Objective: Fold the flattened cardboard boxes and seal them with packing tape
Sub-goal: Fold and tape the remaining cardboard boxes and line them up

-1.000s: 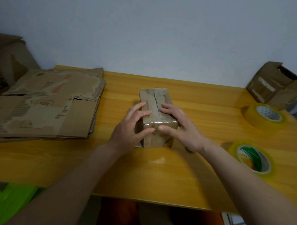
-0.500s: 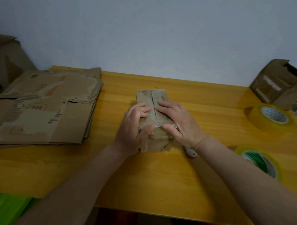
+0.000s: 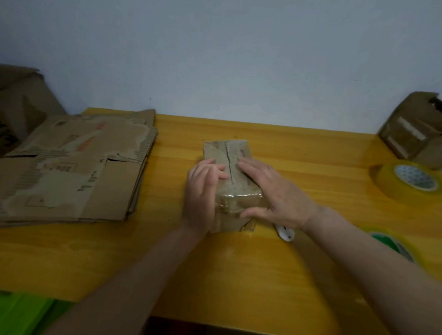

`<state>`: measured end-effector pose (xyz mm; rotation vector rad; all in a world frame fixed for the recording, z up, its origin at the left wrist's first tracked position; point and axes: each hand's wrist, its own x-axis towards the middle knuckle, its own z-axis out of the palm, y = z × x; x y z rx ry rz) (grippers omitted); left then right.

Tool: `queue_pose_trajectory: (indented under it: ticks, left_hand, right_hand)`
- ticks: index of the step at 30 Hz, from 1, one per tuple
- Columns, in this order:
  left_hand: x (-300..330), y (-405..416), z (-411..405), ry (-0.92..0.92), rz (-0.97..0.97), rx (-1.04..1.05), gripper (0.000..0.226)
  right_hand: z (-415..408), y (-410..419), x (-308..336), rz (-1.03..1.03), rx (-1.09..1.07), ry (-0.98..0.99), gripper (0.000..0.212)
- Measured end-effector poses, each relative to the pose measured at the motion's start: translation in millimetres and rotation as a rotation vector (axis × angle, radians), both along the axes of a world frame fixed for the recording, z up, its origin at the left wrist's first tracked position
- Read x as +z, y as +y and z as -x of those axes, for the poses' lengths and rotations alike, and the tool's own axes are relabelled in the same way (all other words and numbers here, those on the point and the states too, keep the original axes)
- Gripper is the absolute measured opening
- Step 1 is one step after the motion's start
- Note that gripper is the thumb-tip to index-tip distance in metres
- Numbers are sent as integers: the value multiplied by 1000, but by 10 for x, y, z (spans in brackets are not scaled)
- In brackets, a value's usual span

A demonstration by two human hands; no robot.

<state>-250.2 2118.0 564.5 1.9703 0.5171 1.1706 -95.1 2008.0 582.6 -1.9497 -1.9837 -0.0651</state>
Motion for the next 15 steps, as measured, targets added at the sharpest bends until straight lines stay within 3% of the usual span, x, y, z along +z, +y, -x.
queue_pose_trajectory:
  ticks: [1, 3, 5, 7, 12, 15]
  left_hand:
    - [68, -19, 22, 16, -7, 29, 55]
    - [124, -69, 58, 39, -260, 60, 37]
    - [24, -98, 72, 37, -501, -62, 27]
    - [-113, -75, 90, 54, -607, -117, 24]
    - [-212, -93, 76, 37, -601, -59, 24]
    - [-206, -123, 51, 19, -567, -40, 23]
  right_hand:
    - [-16, -55, 18, 31, 10, -34, 98]
    - [-13, -160, 78, 51, -4, 8, 88]
    - [36, -260, 173, 20, -16, 171, 70]
    - [124, -318, 260, -14, 3, 322, 55]
    - [297, -141, 358, 126, -44, 514, 49]
    - [228, 133, 420, 223, -86, 391, 43]
